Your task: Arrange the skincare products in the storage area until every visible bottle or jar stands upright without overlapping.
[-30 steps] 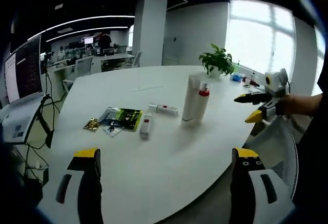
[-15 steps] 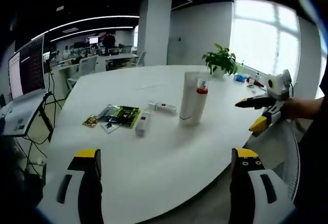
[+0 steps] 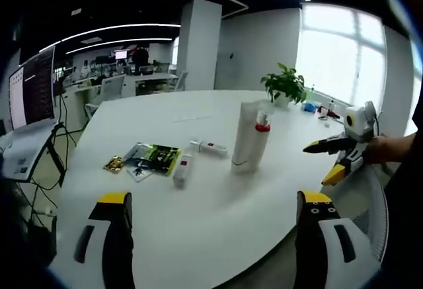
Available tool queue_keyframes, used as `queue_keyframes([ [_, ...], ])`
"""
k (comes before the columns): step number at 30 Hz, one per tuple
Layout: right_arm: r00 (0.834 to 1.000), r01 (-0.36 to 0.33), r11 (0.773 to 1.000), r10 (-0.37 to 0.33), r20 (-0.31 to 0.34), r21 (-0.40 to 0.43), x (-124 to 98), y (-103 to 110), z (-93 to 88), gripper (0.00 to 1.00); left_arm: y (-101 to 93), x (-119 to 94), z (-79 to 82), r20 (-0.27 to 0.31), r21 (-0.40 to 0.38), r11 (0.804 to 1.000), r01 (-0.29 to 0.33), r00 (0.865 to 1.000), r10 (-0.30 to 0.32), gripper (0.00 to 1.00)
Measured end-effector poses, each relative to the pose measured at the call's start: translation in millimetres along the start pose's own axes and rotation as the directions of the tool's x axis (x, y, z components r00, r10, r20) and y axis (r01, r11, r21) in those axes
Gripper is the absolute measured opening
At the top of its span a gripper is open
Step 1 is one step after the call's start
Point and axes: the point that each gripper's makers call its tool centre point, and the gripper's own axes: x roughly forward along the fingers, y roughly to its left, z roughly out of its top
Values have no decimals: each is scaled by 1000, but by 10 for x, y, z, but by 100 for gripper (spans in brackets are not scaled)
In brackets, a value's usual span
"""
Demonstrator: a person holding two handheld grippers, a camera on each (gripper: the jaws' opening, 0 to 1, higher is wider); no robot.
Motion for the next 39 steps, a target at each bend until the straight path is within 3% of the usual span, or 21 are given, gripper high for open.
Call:
queue_keyframes([
  [9,1000,31,999,-31,-5,12,38,-81,2,97,142,368,29,-93,1,1000,21,995,-21,99],
  [14,1000,30,999,-30,3,16,51,-113,45,97,295,575,-88,-169,-12,1000,18,985,-20,99],
  [24,998,57,997,-56,-21,46,120,-254,10,92,437,973,-155,-246,24,998,56,968,-48,86],
  [27,998,65,996,-64,-21,55,124,-287,3,91,458,1109,-164,-270,40,997,68,961,-55,77],
  [39,996,76,994,-73,-45,82,177,-346,-92,89,593,1713,-219,-370,177,982,68,929,2,52],
])
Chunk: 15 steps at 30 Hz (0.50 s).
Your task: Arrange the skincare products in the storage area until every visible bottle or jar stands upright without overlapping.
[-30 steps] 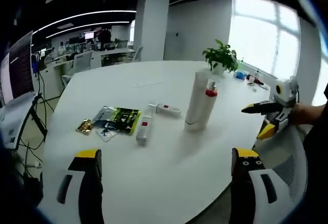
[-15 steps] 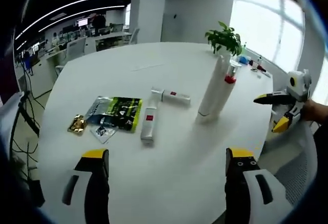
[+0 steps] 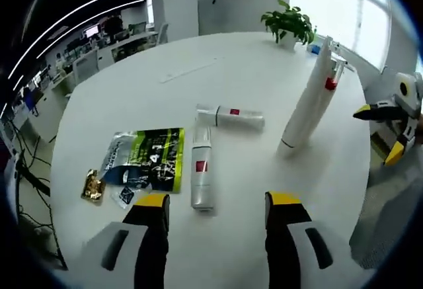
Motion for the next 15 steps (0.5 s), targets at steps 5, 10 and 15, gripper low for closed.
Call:
queue_keyframes([
  [5,1000,-12,1000,11,-22,-27,24,41,-24,87,22,146,5,-37,25,1000,2,999,-1,46],
  [10,999,-18,999,17,-37,-32,43,51,-54,87,60,278,-28,-72,36,999,14,997,-11,41],
  [15,999,-16,1000,15,-37,-24,51,39,-66,87,91,317,-24,-97,47,999,17,995,-12,39],
])
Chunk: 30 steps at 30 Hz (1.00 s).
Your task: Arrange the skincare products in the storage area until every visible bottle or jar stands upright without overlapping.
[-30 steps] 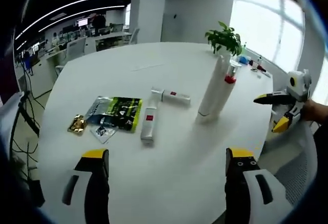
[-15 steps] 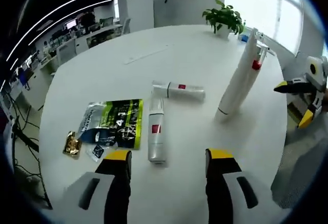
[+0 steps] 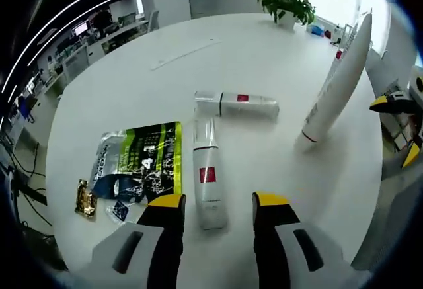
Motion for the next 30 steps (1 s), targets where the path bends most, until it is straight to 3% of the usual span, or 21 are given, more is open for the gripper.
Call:
queue_keyframes([
  [15,1000,-8,1000,8,-9,10,22,14,-32,85,86,190,-132,-80,24,1000,2,997,0,25],
  [26,1000,-17,1000,17,-10,2,23,36,-26,82,41,141,-97,-83,36,999,-16,996,19,23],
  [30,999,-40,999,40,-1,6,8,73,-4,77,-11,82,-115,-72,-2,1000,2,997,-2,23],
])
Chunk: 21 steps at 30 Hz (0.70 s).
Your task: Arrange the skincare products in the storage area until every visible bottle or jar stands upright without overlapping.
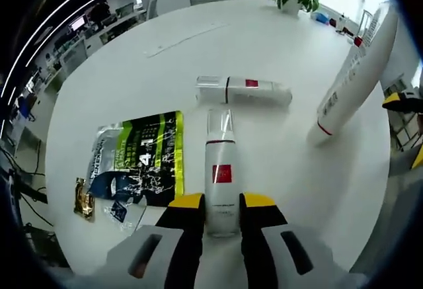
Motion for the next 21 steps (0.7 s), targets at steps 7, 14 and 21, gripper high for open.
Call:
queue_keyframes([
  [7,999,-41,999,42,29,-11,-48,85,153,75,-91,-253,-78,57,-66,998,13,998,-10,23],
  [14,977,-169,985,165,133,23,-77,482,541,68,-202,-558,-132,136,-122,992,29,991,-12,23],
  [21,950,-263,965,257,176,7,17,892,717,66,-459,-1048,24,276,-127,991,41,961,-4,23],
])
